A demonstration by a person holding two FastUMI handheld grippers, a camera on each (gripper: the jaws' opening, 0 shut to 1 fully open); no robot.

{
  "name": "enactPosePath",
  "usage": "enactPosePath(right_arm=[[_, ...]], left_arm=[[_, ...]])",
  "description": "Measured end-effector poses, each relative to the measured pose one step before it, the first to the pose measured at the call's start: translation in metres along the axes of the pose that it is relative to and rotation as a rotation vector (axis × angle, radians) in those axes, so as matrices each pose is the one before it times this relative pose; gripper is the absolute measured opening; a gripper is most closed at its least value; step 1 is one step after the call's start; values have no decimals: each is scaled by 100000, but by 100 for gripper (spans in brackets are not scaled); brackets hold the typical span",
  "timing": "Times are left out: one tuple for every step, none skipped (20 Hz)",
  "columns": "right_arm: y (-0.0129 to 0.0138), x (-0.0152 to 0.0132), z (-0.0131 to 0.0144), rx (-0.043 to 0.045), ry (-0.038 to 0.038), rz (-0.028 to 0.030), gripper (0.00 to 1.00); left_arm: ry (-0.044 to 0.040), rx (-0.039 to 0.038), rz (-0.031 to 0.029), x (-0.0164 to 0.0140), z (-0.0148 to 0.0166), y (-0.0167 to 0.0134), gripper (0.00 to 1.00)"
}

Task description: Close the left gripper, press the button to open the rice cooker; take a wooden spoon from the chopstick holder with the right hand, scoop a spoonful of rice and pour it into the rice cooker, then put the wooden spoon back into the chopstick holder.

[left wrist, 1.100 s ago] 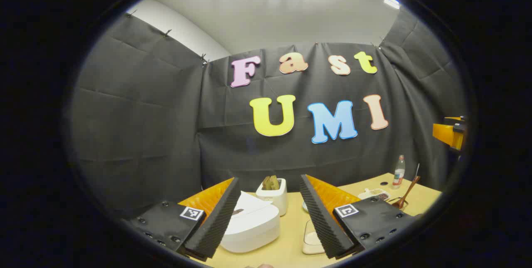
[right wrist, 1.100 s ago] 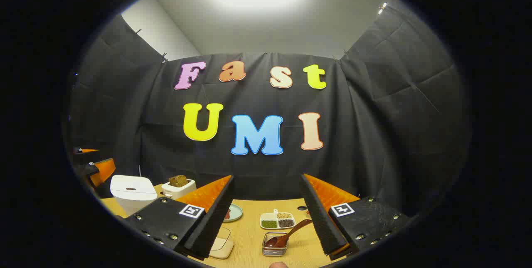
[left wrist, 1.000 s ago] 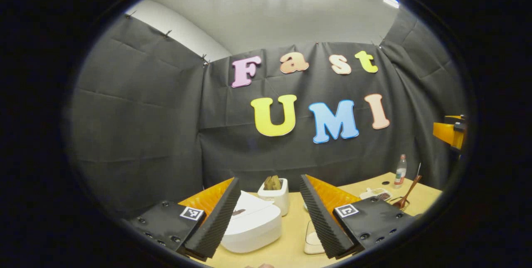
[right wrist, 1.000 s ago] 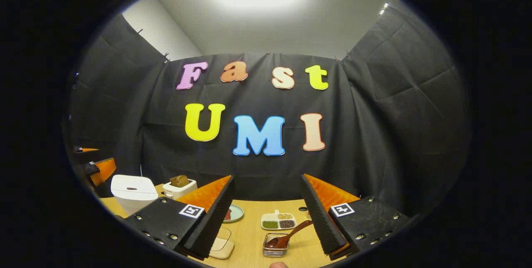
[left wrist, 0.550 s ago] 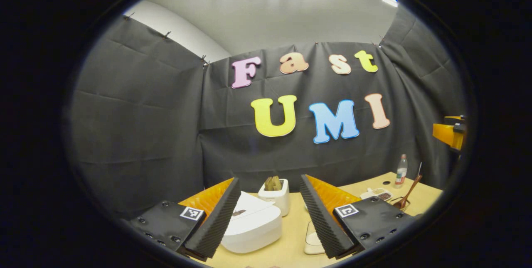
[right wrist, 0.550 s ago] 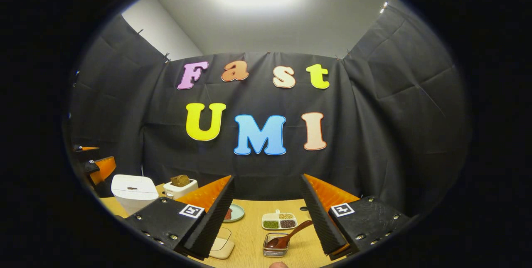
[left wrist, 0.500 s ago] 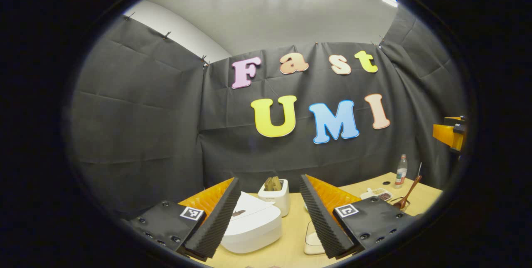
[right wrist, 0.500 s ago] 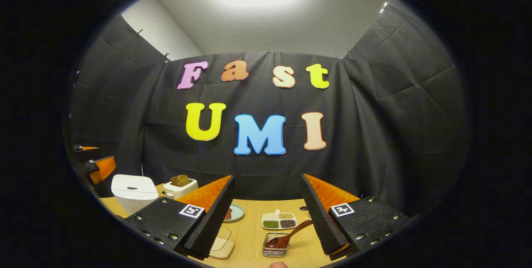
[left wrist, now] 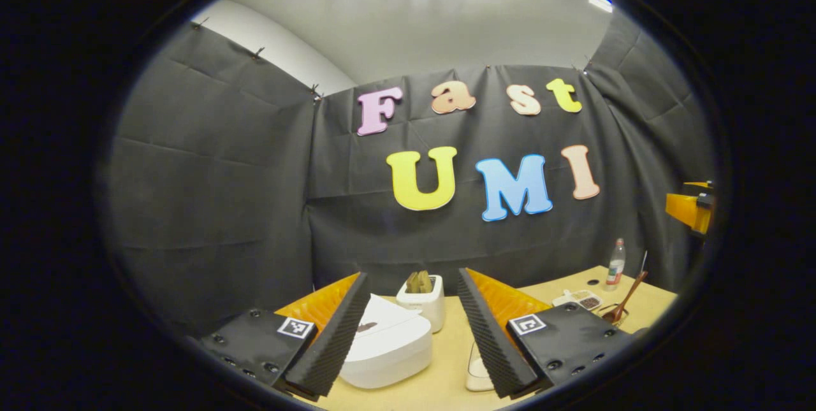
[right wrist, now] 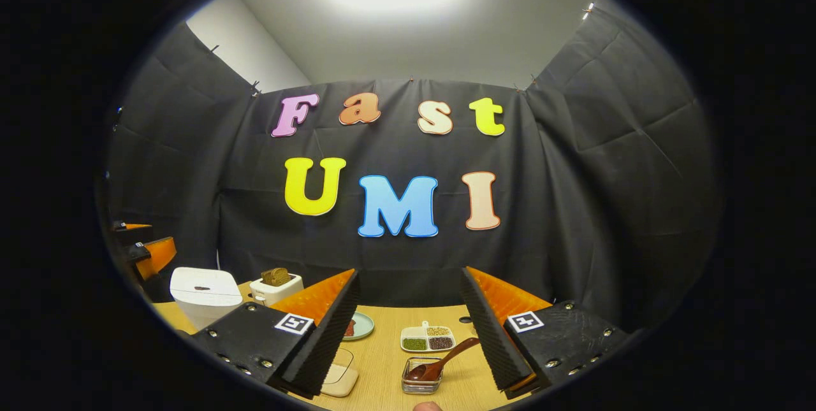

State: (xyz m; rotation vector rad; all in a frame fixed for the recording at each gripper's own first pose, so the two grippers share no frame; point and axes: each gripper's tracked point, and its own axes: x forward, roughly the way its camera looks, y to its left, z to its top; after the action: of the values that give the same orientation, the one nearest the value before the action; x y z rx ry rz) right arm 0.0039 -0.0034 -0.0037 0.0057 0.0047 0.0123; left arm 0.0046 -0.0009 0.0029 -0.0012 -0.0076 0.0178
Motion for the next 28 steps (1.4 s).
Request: enactPosePath(right_arm=[[47, 26, 67, 7, -37, 85, 95], [88, 116, -29, -46, -75, 52, 95], [25, 89, 6, -76, 49, -55, 95], [53, -20, -107, 57, 153, 37, 95], [76, -12, -43, 151, 35, 105, 95], [72, 2, 45, 125, -65, 20, 95], [110, 73, -2, 3, -82, 99, 95], [28, 22, -11, -55, -157, -56, 95], [57, -4, 30, -73, -35, 93, 95], [122, 44, -39, -50, -22, -17, 95], [92, 56, -35, 14, 73, -8, 95], [81, -22, -21, 44, 76, 48, 95], [81, -25, 64, -40, -33, -157, 95], [51, -53, -24, -38, -156, 108, 95], [276, 34, -32, -301, 70, 413, 95], [0, -64, -82, -532, 78, -161, 95], [59, 12, 72, -296, -83, -98, 95], [158, -28, -87, -60, 32, 59, 95], [119, 49, -62, -69, 201, -32, 95], [31, -46, -82, -142, 228, -269, 95], [11, -39, 9, -2, 148, -337, 95], [97, -64, -93, 79, 104, -347, 95], [-9, -41, -43, -67, 228, -362, 95], [26, -101, -132, -238, 299, -496, 95], [-45, -62, 47, -301, 185, -540, 95], [-56, -58, -98, -301, 280, -604, 95], [-32, -78, 57, -220, 238, -592, 95], [1, -63, 12, -231, 124, -748, 95]], left_arm=[[-344, -238, 215, 37, -66, 42, 96], [-249, -252, -803, 74, 200, -39, 85], [-403, 301, 610, -185, 92, 187, 84], [-267, 138, -251, 305, 71, 226, 76], [-99, 118, -1013, 60, -93, -277, 69], [-347, -1, 1311, -114, 59, 475, 62], [-330, -374, -125, -144, 137, 75, 48], [-380, -344, 608, 97, 246, 306, 35], [13, -230, -395, 211, 5, -47, 29], [451, -323, -1013, -42, -365, -192, 34], [54, -95, 292, -163, -145, -165, 34], [267, -704, 798, 351, -55, 617, 27], [720, -1010, -706, 112, -40, -21, 21], [694, -773, 2066, 168, 75, 577, 13], [-112, -43, 1311, -200, -246, 221, 11], [-769, -24, 809, 427, 57, 634, 9], [-13, 89, -52, -127, -161, 313, 9], [219, -133, -122, 99, -135, 238, 8], [553, -284, -170, 317, -473, 287, 7], [587, -302, 272, 415, -186, 360, 7], [891, -294, 162, 513, -463, 450, 9], [860, -441, 133, 328, -333, 427, 8], [1041, -589, -142, 524, -271, 451, 8], [1047, -636, -254, 636, -327, 383, 8], [1093, -676, -500, 652, -496, 356, 8], [1357, -522, -309, 532, -427, 347, 8], [1137, -697, -180, 776, -544, 475, 8], [980, -839, -378, 508, -276, 363, 8]])
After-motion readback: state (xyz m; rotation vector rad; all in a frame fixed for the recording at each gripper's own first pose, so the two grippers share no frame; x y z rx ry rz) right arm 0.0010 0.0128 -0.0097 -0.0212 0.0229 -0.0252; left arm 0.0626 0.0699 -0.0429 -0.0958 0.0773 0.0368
